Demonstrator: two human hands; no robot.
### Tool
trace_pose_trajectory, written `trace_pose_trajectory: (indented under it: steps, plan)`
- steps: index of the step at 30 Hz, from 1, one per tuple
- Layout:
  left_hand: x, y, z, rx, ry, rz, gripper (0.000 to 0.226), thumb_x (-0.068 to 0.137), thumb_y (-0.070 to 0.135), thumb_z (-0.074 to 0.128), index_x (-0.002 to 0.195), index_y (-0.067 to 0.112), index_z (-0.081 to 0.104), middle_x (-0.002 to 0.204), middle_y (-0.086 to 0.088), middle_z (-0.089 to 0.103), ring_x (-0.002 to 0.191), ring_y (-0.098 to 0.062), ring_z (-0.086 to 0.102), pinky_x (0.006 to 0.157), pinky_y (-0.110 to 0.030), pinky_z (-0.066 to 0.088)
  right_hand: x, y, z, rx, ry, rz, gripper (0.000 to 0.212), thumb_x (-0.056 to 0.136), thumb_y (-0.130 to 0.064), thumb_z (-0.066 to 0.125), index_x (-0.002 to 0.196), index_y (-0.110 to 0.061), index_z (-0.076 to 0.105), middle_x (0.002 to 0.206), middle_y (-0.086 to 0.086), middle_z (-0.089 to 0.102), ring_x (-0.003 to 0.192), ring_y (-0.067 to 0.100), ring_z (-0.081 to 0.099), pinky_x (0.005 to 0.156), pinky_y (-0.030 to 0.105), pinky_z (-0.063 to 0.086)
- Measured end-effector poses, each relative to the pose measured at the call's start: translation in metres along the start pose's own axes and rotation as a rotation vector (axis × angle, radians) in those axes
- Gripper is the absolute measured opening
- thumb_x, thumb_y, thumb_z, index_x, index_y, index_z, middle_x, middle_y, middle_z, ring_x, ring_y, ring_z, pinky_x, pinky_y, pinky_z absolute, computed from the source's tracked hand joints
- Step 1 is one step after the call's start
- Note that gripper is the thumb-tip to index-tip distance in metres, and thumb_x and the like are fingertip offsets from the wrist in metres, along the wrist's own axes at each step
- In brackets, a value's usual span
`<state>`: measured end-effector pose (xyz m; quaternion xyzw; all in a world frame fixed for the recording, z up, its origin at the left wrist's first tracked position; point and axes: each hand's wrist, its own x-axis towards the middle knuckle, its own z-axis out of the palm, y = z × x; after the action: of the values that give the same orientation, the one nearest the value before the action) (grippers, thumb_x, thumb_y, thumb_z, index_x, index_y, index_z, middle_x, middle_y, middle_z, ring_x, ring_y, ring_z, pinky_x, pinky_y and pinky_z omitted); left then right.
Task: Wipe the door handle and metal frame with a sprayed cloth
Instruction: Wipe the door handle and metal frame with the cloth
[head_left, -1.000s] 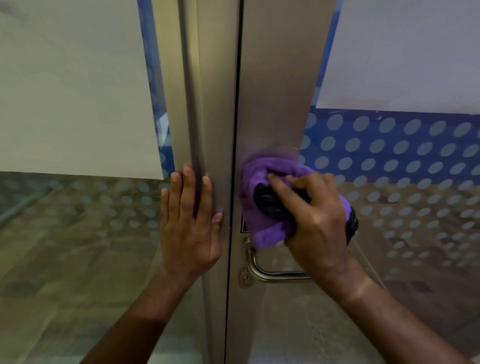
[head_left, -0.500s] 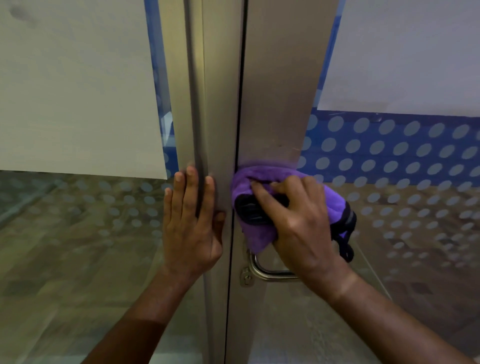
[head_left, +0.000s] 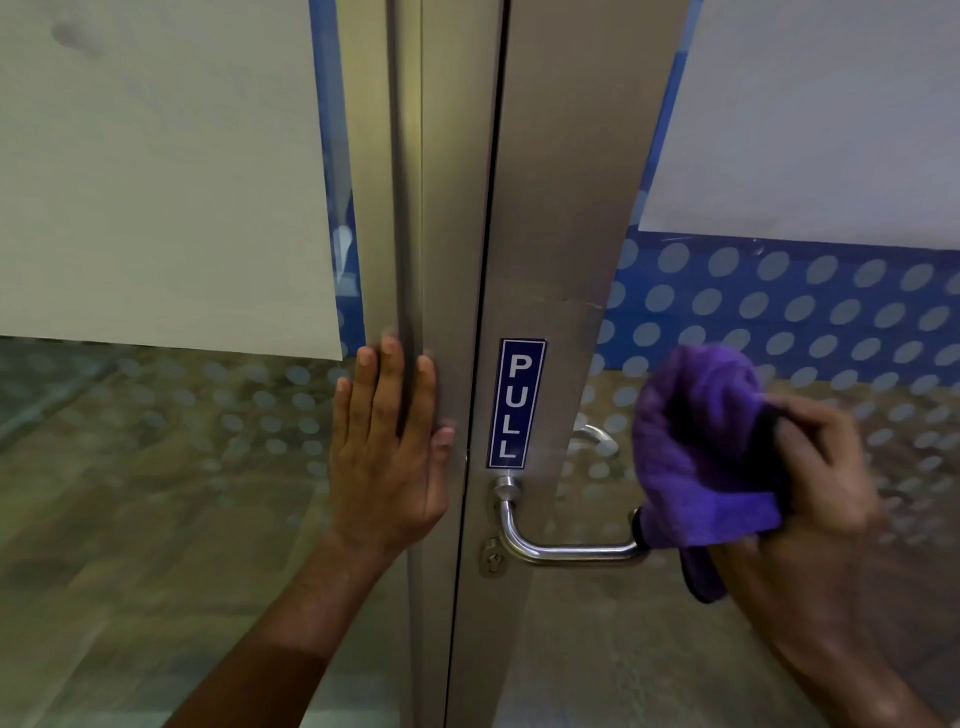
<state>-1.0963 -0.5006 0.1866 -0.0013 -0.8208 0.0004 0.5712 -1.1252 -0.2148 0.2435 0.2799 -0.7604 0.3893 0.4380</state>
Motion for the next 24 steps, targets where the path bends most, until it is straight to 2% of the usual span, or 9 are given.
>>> trace_pose_trajectory:
  steps: [1,3,6,8,12,15,18,20,24]
  plan:
    - [0.000,0.000,0.001,0.003,0.005,0.001,0.071,0.099,0.031,0.038,0.158,0.017,0.000,0.167,-0.002,-0.014,0.155,-0.022,-0.010,0.126,-0.041,-0.003,0.000,0.000,-0.002,-0.011,0.007,0.024,0.051,0.069,-0.007,0.080,0.116,-0.002,0.063,0.108,0.019,0.055,0.095,0.020,0.054,0.084,0.008,0.040]
    - [0.000,0.000,0.001,0.004,0.007,-0.001,0.069,0.100,0.031,0.037,0.158,0.017,0.001,0.167,-0.002,-0.014,0.155,-0.022,-0.009,0.126,-0.041,-0.003,-0.005,-0.001,0.001,-0.041,-0.045,0.017,0.044,0.072,-0.003,0.079,0.114,0.001,0.066,0.104,0.019,0.055,0.089,0.025,0.055,0.081,0.006,0.039]
    - [-0.001,-0.001,0.002,0.004,0.011,0.005,0.070,0.100,0.032,0.037,0.158,0.017,0.001,0.167,-0.002,-0.014,0.155,-0.022,-0.009,0.126,-0.041,-0.003,-0.018,-0.005,0.013,-0.074,-0.197,-0.072,0.053,0.065,-0.022,0.070,0.115,-0.005,0.068,0.098,0.016,0.056,0.082,0.031,0.057,0.073,0.026,0.045]
    - [-0.001,-0.002,0.002,0.009,0.008,0.010,0.071,0.100,0.032,0.038,0.158,0.018,0.000,0.167,-0.002,-0.014,0.155,-0.022,-0.010,0.126,-0.041,-0.003,-0.022,-0.003,0.021,-0.099,-0.231,-0.108,0.054,0.063,-0.023,0.070,0.114,-0.005,0.070,0.095,0.018,0.059,0.080,0.034,0.058,0.070,0.032,0.044]
    - [-0.001,-0.002,0.003,0.015,0.003,0.008,0.070,0.100,0.033,0.036,0.158,0.018,-0.001,0.166,-0.002,-0.015,0.155,-0.022,-0.010,0.126,-0.041,-0.004,-0.016,-0.002,0.034,-0.131,-0.160,-0.143,0.043,0.073,-0.009,0.070,0.115,-0.003,0.070,0.093,0.022,0.058,0.081,0.036,0.057,0.065,0.040,0.050]
    - [-0.001,-0.002,0.004,0.024,0.012,0.008,0.068,0.101,0.033,0.034,0.158,0.017,0.000,0.167,-0.003,-0.014,0.155,-0.022,-0.009,0.126,-0.041,-0.003,0.005,-0.015,0.050,-0.128,-0.096,-0.171,0.046,0.075,-0.005,0.069,0.121,-0.002,0.067,0.102,0.023,0.053,0.090,0.034,0.052,0.073,0.036,0.046]
    - [-0.002,-0.001,0.005,0.020,0.018,0.007,0.068,0.101,0.033,0.034,0.158,0.017,0.001,0.167,-0.004,-0.013,0.155,-0.023,-0.009,0.126,-0.042,-0.003,0.017,-0.035,0.074,-0.145,-0.058,-0.244,0.050,0.082,-0.015,0.072,0.130,-0.011,0.059,0.114,0.012,0.043,0.098,0.028,0.043,0.078,0.034,0.041]
    - [-0.002,-0.001,0.005,0.016,0.010,0.003,0.068,0.101,0.033,0.036,0.158,0.016,0.002,0.167,-0.004,-0.013,0.155,-0.024,-0.008,0.126,-0.043,-0.002,0.013,-0.042,0.085,-0.166,-0.102,-0.324,0.052,0.080,-0.011,0.076,0.129,-0.016,0.060,0.114,0.013,0.050,0.095,0.031,0.046,0.072,0.043,0.044]
    - [-0.002,-0.002,0.003,0.017,-0.001,0.005,0.066,0.103,0.035,0.032,0.158,0.017,0.000,0.166,-0.003,-0.015,0.155,-0.023,-0.010,0.126,-0.042,-0.003,-0.006,-0.028,0.077,-0.265,-0.328,-0.454,0.036,0.078,-0.022,0.076,0.114,-0.018,0.073,0.105,0.014,0.066,0.092,0.030,0.049,0.071,0.041,0.041]
